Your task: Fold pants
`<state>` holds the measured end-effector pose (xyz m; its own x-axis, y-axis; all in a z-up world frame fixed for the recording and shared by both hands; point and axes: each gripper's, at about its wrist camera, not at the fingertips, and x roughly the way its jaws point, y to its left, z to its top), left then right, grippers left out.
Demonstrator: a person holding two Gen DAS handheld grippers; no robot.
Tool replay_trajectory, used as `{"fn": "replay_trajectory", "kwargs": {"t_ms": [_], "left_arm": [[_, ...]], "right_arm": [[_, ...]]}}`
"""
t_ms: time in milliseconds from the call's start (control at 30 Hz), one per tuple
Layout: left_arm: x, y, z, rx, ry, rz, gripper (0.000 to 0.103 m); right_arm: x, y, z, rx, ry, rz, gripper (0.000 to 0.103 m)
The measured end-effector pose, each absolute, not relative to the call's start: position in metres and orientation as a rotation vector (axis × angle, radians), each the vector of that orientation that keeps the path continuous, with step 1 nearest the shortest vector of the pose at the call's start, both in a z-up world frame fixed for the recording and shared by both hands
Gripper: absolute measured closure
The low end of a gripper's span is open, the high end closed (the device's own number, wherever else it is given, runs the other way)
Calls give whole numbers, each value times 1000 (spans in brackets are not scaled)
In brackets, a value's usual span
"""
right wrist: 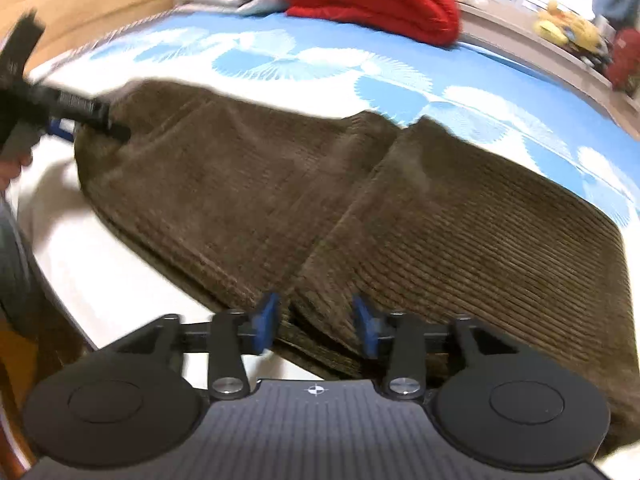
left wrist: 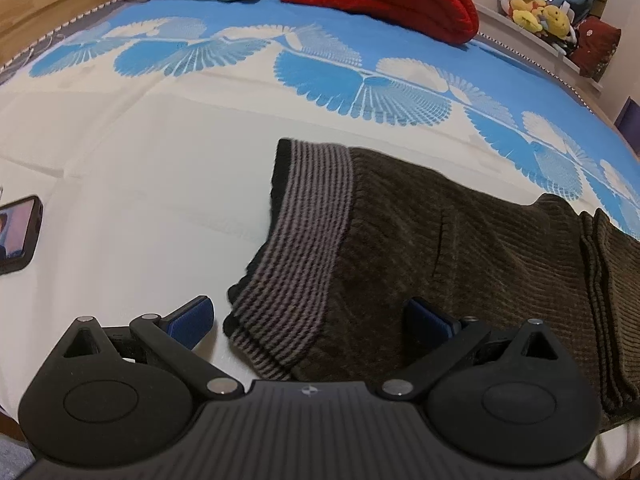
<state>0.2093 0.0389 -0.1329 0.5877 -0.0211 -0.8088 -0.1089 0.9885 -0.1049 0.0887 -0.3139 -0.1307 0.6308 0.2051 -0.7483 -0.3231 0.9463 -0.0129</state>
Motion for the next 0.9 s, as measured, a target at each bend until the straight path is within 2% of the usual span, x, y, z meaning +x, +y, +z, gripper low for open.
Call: {"fn": "replay_trajectory", "kwargs": {"t_ms": [33, 133, 267, 300, 333, 533, 600, 633, 800, 867, 900], "left_arm": [[209, 37, -132, -144, 933, 50, 0], [207, 33, -126, -126, 894, 53, 0], [203, 32, -122, -103, 856, 84, 0], [203, 32, -122, -104, 860, 90, 0], [202, 33, -123, -110, 865, 96, 0], [197, 39, -125, -121, 873, 132, 0], [195, 41, -127, -118, 879, 139, 0], [194, 42, -128, -117, 884, 141, 0], [188, 48, -129, -121, 888, 156, 0], [186, 52, -128, -136, 885, 160, 0], [185, 54, -127, -148, 886, 159, 0]], "right_arm": [[81, -323, -121, -101, 795, 270, 35], [54, -379, -100, 157, 631, 45, 16], [20, -477, -105, 549, 500, -442, 17], [13, -500, -110, 646, 465, -523, 27], [7, -518, -115, 715, 439, -599, 42], [4, -515, -131, 607, 531, -597, 48], [16, -507, -143, 531, 626, -587, 49], [23, -504, -151, 463, 704, -599, 43], [14, -500, -144, 501, 666, -612, 41], [-2, -511, -137, 611, 580, -617, 38], [-9, -515, -135, 663, 535, -624, 31]]}}
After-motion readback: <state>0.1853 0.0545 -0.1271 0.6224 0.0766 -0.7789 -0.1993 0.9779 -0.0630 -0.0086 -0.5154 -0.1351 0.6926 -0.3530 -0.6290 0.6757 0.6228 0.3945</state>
